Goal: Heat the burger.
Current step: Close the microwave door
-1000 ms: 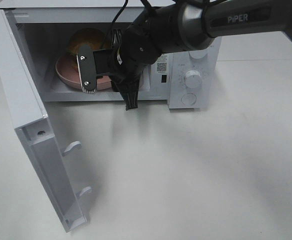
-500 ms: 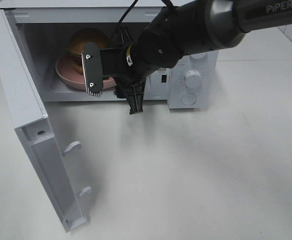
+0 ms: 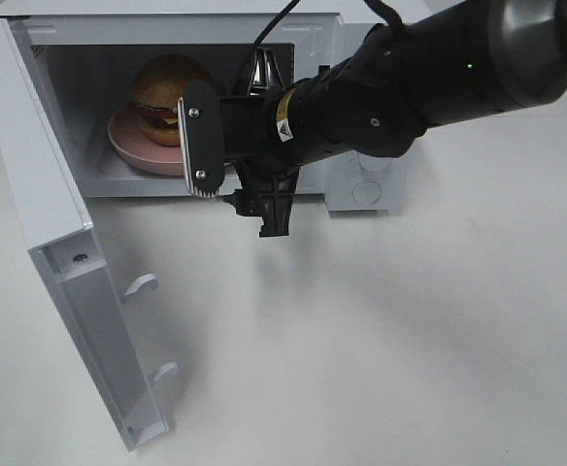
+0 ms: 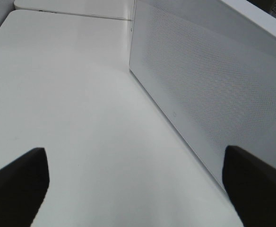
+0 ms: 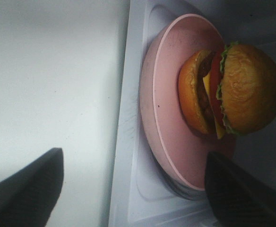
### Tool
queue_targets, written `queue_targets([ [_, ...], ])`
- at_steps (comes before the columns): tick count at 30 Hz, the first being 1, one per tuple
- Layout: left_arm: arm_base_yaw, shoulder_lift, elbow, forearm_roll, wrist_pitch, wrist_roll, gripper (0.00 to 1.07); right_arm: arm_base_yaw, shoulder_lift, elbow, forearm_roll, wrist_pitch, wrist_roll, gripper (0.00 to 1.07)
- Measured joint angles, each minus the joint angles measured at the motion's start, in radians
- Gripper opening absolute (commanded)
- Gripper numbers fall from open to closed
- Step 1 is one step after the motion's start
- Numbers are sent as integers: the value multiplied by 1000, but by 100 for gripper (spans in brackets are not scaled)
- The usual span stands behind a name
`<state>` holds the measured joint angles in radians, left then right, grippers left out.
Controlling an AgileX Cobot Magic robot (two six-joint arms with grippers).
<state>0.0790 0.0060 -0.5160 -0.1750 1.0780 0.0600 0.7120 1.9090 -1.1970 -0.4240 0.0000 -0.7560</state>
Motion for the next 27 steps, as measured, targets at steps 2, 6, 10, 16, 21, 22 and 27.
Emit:
queue_targets([
  [2, 0, 0, 0, 0, 0, 0, 91, 0, -22, 27, 0, 0, 7, 83],
  [6, 0, 0, 0, 0, 0, 0, 91, -4, -73, 80, 0, -7, 48, 81],
  [10, 0, 0, 0, 0, 0, 0, 91, -12, -105, 115, 0, 0, 77, 80],
  [16, 0, 0, 0, 0, 0, 0, 91, -35, -175, 179, 8, 34, 172, 77],
  [21, 0, 0, 0, 0, 0, 0, 91, -59, -223, 216, 11, 110, 314, 76],
  [22, 0, 0, 0, 0, 0, 0, 91, -65, -240, 224, 11, 146, 386, 76],
  [27, 0, 0, 0, 0, 0, 0, 91, -66, -278, 227, 11, 253, 541, 76],
])
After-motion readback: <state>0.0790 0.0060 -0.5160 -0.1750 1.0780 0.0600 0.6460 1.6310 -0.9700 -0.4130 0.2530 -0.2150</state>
